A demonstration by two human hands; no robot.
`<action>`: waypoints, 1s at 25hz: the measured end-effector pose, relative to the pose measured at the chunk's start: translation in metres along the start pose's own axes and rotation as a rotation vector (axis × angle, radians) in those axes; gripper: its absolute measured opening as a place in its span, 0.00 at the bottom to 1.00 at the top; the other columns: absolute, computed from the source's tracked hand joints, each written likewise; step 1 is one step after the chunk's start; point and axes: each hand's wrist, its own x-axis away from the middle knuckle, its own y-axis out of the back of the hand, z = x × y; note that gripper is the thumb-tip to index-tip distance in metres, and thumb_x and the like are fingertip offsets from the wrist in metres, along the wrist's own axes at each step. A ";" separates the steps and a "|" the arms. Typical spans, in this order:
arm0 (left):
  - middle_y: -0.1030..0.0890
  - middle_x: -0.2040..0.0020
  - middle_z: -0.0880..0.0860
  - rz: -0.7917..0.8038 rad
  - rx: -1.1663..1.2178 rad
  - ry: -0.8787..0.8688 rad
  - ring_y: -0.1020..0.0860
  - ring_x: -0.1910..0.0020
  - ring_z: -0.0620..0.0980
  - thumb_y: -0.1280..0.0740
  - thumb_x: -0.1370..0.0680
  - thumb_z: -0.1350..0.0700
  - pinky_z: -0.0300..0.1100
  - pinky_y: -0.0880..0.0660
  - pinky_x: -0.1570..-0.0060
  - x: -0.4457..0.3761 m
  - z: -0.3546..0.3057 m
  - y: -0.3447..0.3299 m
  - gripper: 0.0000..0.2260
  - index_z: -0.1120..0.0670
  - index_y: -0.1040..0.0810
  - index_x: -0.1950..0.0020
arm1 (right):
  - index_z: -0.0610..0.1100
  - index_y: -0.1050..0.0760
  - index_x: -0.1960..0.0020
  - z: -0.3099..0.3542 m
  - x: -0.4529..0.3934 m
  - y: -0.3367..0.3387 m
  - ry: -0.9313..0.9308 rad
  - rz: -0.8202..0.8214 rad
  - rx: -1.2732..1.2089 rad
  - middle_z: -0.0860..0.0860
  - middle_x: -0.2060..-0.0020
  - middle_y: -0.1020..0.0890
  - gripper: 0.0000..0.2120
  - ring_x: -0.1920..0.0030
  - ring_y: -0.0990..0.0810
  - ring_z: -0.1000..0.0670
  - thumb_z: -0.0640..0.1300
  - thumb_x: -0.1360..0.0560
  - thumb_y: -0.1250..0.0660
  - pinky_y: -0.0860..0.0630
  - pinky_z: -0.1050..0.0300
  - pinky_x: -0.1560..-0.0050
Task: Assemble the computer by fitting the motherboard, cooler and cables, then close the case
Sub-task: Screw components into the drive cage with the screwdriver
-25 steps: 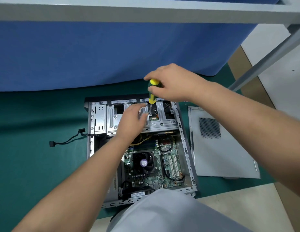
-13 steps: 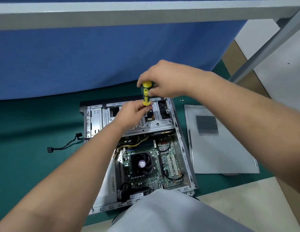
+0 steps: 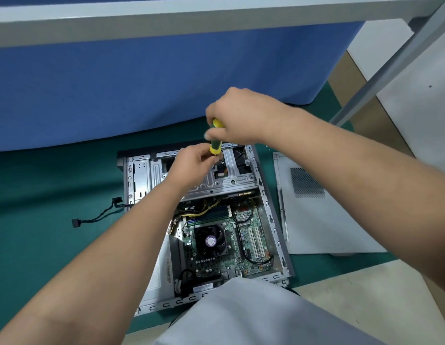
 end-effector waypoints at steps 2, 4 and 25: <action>0.15 0.54 0.43 -0.013 0.068 0.052 0.18 0.52 0.41 0.25 0.23 0.50 0.44 0.22 0.48 -0.002 -0.003 -0.002 0.05 0.49 0.17 0.50 | 0.44 0.28 0.63 0.009 -0.001 -0.012 -0.171 -0.113 0.156 0.49 0.68 0.31 0.30 0.68 0.30 0.44 0.70 0.21 0.45 0.43 0.57 0.71; 0.17 0.59 0.47 -0.095 0.080 0.093 0.21 0.60 0.42 0.22 0.26 0.49 0.42 0.25 0.57 -0.004 -0.005 -0.007 0.10 0.52 0.20 0.54 | 0.45 0.31 0.68 0.015 0.000 -0.016 -0.250 -0.192 0.177 0.49 0.71 0.32 0.36 0.72 0.32 0.47 0.76 0.24 0.51 0.44 0.57 0.70; 0.17 0.62 0.49 -0.022 -0.173 0.012 0.20 0.61 0.49 0.24 0.24 0.50 0.46 0.24 0.60 -0.012 -0.005 0.002 0.07 0.51 0.17 0.58 | 0.55 0.22 0.38 -0.011 0.003 -0.009 0.056 0.038 -0.087 0.54 0.56 0.24 0.13 0.49 0.28 0.49 0.54 0.22 0.33 0.28 0.52 0.60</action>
